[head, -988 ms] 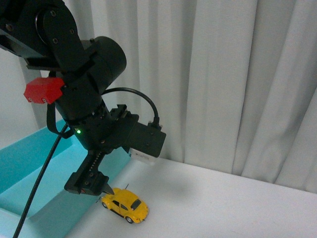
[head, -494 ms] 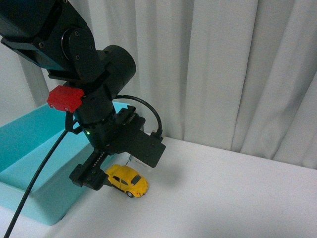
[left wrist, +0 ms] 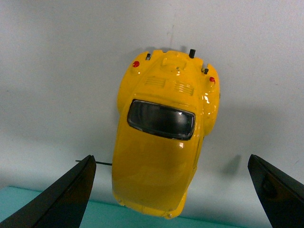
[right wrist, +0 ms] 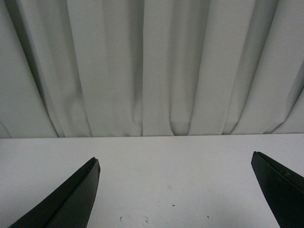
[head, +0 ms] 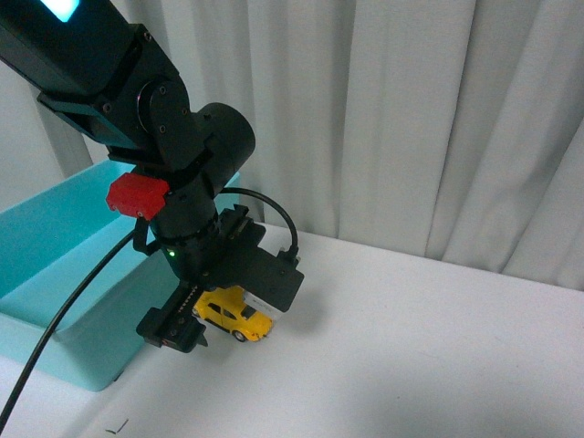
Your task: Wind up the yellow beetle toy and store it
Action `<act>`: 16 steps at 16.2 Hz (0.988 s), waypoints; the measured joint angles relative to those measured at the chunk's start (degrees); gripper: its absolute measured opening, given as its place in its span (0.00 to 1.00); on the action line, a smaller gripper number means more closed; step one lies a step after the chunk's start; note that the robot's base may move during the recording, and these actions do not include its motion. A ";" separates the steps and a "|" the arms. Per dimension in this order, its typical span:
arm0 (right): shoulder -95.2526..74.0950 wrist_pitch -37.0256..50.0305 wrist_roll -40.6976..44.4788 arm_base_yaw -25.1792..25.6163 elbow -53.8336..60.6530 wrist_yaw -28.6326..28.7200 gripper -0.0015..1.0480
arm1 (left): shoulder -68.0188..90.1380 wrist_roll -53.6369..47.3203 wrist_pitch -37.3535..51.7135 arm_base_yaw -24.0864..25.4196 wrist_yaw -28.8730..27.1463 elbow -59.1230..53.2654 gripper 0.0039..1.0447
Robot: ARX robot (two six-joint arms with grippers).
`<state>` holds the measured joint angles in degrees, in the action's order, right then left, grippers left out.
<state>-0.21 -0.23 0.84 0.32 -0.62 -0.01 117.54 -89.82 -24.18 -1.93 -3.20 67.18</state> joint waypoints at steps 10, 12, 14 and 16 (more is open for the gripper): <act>0.00 0.00 0.00 0.00 0.00 0.00 0.94 | 1.25 -0.35 -0.50 -0.70 0.31 2.12 0.38; 0.00 0.00 0.00 0.00 0.00 0.00 0.94 | 0.85 -2.32 -3.65 -1.25 3.41 2.93 0.38; 0.00 0.00 -0.02 0.00 0.00 0.00 0.94 | -1.18 -0.26 -7.17 -1.29 7.74 4.17 0.38; 0.00 0.00 0.00 0.00 0.00 0.00 0.94 | -6.56 4.72 -9.75 -0.74 15.12 6.23 0.38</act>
<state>-0.21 -0.23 0.84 0.32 -0.62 -0.01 110.98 -85.10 -33.93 -2.68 11.92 73.41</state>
